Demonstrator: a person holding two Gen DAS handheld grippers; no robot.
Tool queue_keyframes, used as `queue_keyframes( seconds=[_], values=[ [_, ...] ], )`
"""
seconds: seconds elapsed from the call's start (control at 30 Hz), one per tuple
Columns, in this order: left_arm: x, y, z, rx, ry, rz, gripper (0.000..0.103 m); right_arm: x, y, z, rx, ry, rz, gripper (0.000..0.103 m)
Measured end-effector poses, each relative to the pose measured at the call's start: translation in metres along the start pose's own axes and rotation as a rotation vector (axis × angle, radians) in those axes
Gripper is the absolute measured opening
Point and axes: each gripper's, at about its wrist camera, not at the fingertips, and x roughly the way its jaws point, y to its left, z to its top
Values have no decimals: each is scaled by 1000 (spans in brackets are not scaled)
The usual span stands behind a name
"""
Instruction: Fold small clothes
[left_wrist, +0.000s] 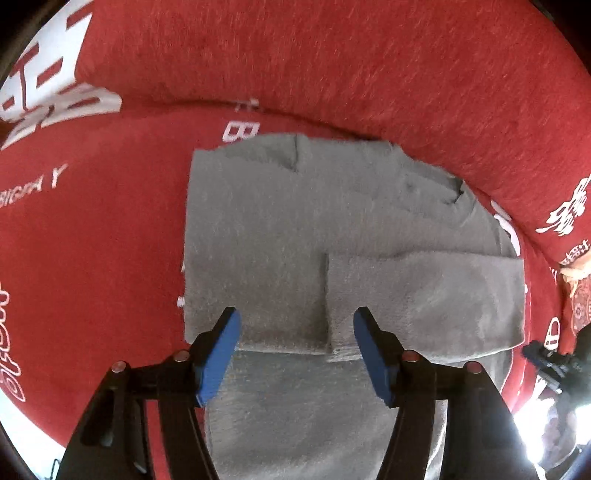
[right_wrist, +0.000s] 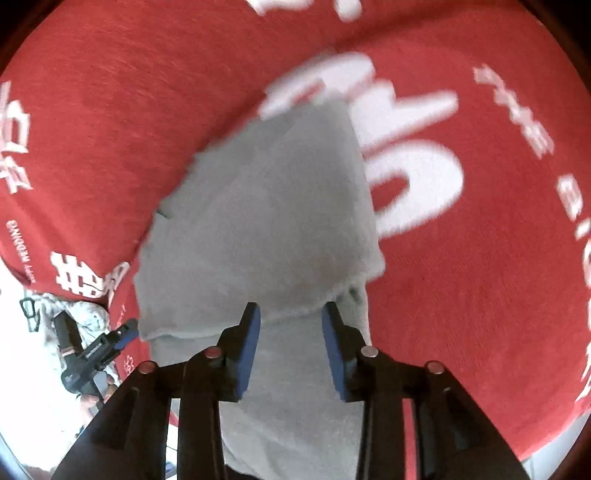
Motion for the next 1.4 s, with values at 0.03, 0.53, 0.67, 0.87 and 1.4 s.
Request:
queue_keyframes(
  seconds=[0.03, 0.53, 0.67, 0.87, 1.4],
  values=[
    [-1, -3, 1, 9, -4, 2, 64, -6, -2, 6, 3, -36, -8, 38],
    [39, -57, 0, 80, 28, 100, 64, 31, 11, 61, -131, -49, -236, 8],
    [42, -51, -2, 73, 34, 142, 64, 43, -11, 66, -65, -11, -260, 9],
    [21, -45, 0, 79, 24, 166, 64, 21, -2, 56, -43, -43, -300, 10],
    [44, -54, -4, 39, 65, 201, 64, 37, 7, 10, -143, 11, -274, 4]
  ],
)
